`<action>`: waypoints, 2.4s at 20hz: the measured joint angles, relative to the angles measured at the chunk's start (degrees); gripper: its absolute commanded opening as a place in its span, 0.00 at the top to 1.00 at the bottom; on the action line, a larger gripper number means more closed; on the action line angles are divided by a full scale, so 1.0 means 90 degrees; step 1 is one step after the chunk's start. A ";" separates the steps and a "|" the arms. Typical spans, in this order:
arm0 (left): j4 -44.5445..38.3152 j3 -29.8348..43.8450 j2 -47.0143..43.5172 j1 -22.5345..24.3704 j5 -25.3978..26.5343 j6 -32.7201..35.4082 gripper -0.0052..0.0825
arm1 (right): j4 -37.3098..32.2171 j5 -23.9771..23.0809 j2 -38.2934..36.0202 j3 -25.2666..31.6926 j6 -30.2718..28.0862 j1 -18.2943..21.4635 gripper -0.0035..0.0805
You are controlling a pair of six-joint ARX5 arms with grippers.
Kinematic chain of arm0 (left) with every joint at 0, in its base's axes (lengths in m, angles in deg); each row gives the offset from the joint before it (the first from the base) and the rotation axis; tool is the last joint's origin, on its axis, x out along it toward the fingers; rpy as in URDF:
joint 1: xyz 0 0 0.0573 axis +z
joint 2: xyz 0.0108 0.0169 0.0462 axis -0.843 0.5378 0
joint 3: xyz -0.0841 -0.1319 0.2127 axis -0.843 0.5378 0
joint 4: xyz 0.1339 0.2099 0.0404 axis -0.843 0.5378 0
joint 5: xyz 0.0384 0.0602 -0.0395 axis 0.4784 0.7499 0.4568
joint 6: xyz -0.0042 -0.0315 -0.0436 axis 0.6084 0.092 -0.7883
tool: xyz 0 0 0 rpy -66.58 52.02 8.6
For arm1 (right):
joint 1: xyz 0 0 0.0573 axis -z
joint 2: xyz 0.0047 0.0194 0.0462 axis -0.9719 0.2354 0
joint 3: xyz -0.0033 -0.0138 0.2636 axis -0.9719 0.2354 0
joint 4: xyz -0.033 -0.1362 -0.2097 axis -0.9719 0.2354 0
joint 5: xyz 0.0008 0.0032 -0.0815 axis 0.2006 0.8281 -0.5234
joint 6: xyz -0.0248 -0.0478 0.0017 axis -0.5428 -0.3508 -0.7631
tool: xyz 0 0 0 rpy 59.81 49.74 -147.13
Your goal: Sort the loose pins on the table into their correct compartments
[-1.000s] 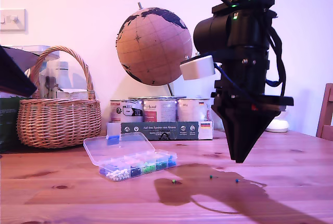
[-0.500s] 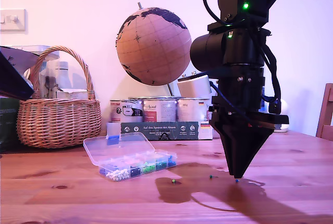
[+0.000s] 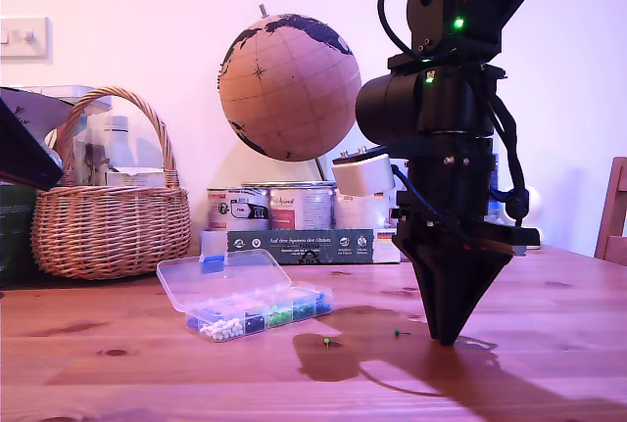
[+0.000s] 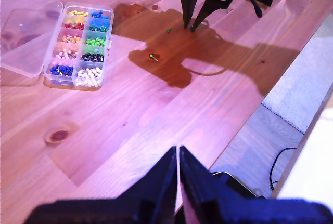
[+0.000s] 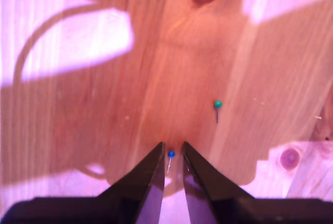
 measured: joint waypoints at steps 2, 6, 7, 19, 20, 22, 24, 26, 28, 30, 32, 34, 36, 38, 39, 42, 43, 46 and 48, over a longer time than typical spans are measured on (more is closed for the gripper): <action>0.0000 0.0000 0.0000 0.0000 0.0000 0.0000 0.97 | 0.0107 0.0000 0.0000 -0.0002 0.0002 0.0000 0.85; 0.0000 0.0000 0.0000 0.0000 0.0000 0.0000 0.97 | 0.0146 0.0000 0.0000 -0.0002 0.0000 0.0000 0.85; 0.0000 0.0000 0.0000 0.0000 0.0000 0.0000 0.97 | 0.0136 0.0000 0.0000 -0.0002 0.0000 0.0000 0.85; 0.0000 0.0000 0.0000 0.0000 0.0000 -0.0002 0.97 | -0.0029 -0.0158 0.0000 -0.0002 0.0000 0.0000 0.97; 0.0000 0.0000 0.0000 0.0000 0.0000 -0.0002 0.97 | -0.0034 -0.0158 0.0000 -0.0002 0.0000 0.0000 0.97; 0.0000 0.0000 0.0000 0.0000 0.0000 -0.0002 0.97 | -0.0036 -0.0158 0.0000 -0.0002 0.0000 0.0000 0.97; 0.0000 0.0000 0.0000 0.0000 0.0000 -0.0005 0.97 | -0.0036 -0.0163 0.0000 -0.0002 0.0017 0.0000 0.97; 0.0000 0.0000 0.0000 0.0000 0.0000 -0.0002 0.97 | -0.0034 -0.0165 0.0000 -0.0002 0.0187 0.0000 0.97; 0.0000 0.0000 0.0000 0.0000 0.0000 -0.0005 0.97 | -0.0027 -0.0165 0.0000 -0.0005 0.0500 0.0000 0.97; 0.0000 0.0000 0.0000 0.0000 0.0000 -0.0005 0.97 | 0.0005 -0.0168 0.0000 -0.0015 0.0811 0.0000 0.97; 0.0000 0.0000 0.0000 0.0000 0.0000 -0.0002 0.97 | 0.0107 -0.0168 0.0000 -0.0027 0.1175 0.0000 0.97; 0.0000 0.0000 0.0000 0.0000 0.0000 -0.0002 0.97 | 0.0262 -0.0165 0.0005 -0.0087 0.1647 0.0000 0.97; 0.0000 0.0000 0.0000 0.0000 0.0000 -0.0002 0.97 | 0.0437 -0.0138 0.0010 -0.0282 0.2137 0.0000 0.97; -0.0002 0.0000 0.0000 0.0000 0.0000 -0.0002 0.97 | 0.0617 0.0046 0.0015 -0.0571 0.2715 0.0005 0.97; 0.0000 0.0000 0.0000 0.0000 0.0000 -0.0002 0.97 | 0.0731 0.0197 0.0015 -0.0714 0.2883 0.0015 0.97; -0.0002 0.0000 0.0000 0.0000 0.0000 -0.0002 0.97 | 0.1224 0.0648 0.0015 -0.1081 0.4209 0.0056 0.97; 0.0002 0.0002 0.0000 0.0000 0.0000 -0.0005 0.97 | 0.1438 0.0850 0.0015 -0.1171 0.4437 0.0070 0.97; 0.0000 0.0000 0.0000 0.0000 0.0000 -0.0005 0.97 | 0.1710 0.1440 0.0015 -0.1404 0.5073 0.0085 0.97; 0.0002 0.0000 0.0000 0.0000 0.0000 -0.0005 0.97 | 0.1532 0.1562 0.0015 -0.1498 0.5394 0.0085 0.97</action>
